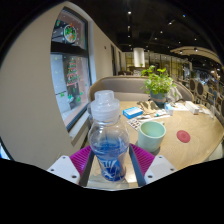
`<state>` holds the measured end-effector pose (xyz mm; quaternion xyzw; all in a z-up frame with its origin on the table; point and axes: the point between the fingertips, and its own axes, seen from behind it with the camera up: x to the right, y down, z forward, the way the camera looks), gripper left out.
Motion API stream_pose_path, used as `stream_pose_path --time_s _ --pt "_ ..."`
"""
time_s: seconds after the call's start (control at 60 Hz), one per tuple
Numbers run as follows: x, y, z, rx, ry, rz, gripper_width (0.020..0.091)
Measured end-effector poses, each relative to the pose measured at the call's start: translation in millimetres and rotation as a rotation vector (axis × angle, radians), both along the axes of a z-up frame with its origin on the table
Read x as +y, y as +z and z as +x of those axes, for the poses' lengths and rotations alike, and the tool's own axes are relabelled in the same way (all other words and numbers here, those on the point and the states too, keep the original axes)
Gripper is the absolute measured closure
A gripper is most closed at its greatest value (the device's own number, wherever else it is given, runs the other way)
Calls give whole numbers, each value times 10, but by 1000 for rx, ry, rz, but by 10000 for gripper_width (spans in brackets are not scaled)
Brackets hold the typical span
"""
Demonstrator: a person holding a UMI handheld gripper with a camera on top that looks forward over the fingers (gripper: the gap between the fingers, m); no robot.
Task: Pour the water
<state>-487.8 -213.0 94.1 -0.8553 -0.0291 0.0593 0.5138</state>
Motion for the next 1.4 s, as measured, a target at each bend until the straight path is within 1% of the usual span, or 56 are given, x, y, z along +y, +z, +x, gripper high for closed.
stream_pose_path --time_s 0.05,0.067,0.117,0.217,0.25,0.267,0.283,0.317,0.333,0.45,0.583,0.667,0.8,0.933,1.067,1.117,1.2,1.283,1.367,1.4 --pt "86 -43 -22 5 -7 12 521" --pt "101 -48 -32 7 -7 14 567" --pt "146 -19 -22 -7 -14 31 571" --pt "179 -26 -97 -13 8 36 649" --pt "188 -24 -94 -9 8 38 688" --pt "209 -29 -99 -10 6 39 691" --pt "214 -23 -95 -11 7 41 717" --pt "217 -23 -78 -13 2 39 721" --pt "222 -17 -77 -15 1 39 759" --pt "276 27 -38 9 -26 32 761" --pt "452 368 -122 189 -41 53 762" --pt "602 645 -208 416 -55 44 765" --pt "884 1019 -322 889 -113 -28 765" --pt "1124 1187 -245 1316 -179 -92 767" --pt "1278 1155 -58 1649 -256 -136 768" --pt "1365 1087 14 1778 -287 -145 764" --pt "1340 1037 133 1956 -336 -171 766" --pt "1411 842 140 2091 -392 -220 765" --pt "1347 738 137 2136 -426 -244 766" --pt "1450 740 189 2129 -429 -247 767"
